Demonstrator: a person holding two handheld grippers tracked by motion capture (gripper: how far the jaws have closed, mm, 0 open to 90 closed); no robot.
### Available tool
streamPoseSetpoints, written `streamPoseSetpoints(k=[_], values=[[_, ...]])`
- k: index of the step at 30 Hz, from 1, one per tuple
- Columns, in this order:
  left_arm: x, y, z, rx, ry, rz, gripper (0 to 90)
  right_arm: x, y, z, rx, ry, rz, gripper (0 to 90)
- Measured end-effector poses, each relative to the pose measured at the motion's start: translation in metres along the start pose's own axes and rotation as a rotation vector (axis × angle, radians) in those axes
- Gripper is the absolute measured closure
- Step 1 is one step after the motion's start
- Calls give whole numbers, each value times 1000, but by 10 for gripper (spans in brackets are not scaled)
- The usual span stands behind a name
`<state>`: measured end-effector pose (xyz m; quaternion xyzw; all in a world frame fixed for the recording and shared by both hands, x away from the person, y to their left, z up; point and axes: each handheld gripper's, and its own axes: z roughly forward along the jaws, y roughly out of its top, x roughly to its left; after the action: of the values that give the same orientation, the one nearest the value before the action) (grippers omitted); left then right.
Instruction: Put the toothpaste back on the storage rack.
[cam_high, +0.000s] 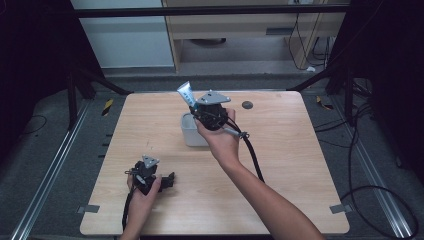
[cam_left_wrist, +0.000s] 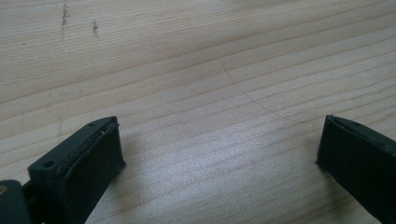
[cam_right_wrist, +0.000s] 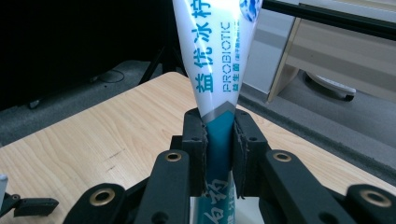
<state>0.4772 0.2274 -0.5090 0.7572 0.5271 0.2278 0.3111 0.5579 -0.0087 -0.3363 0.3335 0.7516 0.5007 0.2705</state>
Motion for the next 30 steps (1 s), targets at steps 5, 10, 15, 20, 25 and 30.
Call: streamPoseSetpoints(k=[5,10,15,20,25,30], values=[[0,0,0,0,0,0,0,-2,1,2,-9,-2,8,775],[0,0,0,0,0,0,0,-2,4,2,-22,-3,11,775],[0,0,0,0,0,-1,0,-4,8,4,-43,-12,15,775],[0,0,0,0,0,0,0,-7,10,5,-66,-17,24,775],[0,0,0,0,0,-1,0,-11,12,7,-96,-23,37,775],[0,0,0,0,0,-1,0,-13,16,9,-118,-32,35,775]])
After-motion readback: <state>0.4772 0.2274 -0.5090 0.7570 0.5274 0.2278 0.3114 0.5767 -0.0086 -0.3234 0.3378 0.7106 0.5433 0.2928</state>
